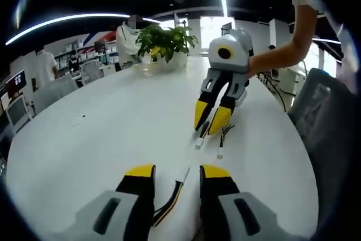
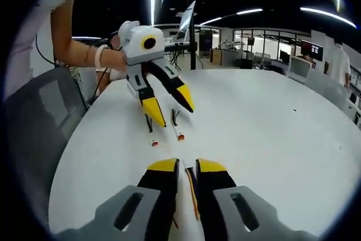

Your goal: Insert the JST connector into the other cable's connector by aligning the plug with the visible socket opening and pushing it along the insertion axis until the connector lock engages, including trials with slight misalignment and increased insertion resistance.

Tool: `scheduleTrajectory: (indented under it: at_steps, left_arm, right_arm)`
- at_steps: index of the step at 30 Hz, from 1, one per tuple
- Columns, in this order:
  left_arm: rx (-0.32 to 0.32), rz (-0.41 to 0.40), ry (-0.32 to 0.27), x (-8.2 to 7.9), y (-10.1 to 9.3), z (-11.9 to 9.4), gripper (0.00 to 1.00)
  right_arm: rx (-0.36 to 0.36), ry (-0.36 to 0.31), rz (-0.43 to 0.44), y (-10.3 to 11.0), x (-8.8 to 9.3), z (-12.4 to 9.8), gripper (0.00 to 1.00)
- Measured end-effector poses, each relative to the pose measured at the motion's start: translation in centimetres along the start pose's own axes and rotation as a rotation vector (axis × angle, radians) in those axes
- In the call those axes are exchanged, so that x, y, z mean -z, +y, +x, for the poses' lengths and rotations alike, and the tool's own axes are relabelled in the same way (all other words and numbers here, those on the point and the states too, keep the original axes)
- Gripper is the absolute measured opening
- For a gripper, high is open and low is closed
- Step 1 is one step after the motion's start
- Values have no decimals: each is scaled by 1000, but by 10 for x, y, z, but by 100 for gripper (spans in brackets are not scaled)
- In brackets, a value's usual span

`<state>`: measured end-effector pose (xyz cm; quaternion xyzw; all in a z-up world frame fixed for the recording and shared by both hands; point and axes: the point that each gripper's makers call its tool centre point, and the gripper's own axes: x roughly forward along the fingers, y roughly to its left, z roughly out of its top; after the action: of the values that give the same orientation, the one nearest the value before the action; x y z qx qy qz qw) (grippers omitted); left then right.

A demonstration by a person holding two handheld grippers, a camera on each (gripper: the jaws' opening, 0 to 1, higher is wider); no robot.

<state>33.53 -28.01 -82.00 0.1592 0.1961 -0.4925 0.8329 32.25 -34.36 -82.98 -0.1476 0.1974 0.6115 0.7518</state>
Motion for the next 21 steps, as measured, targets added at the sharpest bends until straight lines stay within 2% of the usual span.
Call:
scheduleTrajectory:
  at_steps: [11, 21]
  left_arm:
    - [36, 9, 19, 11, -1, 4, 22]
    - [72, 12, 9, 14, -3, 12, 18]
  right_arm:
    - [-18, 17, 1, -1, 8, 6, 8]
    - [-32, 21, -2, -1, 11, 11, 8]
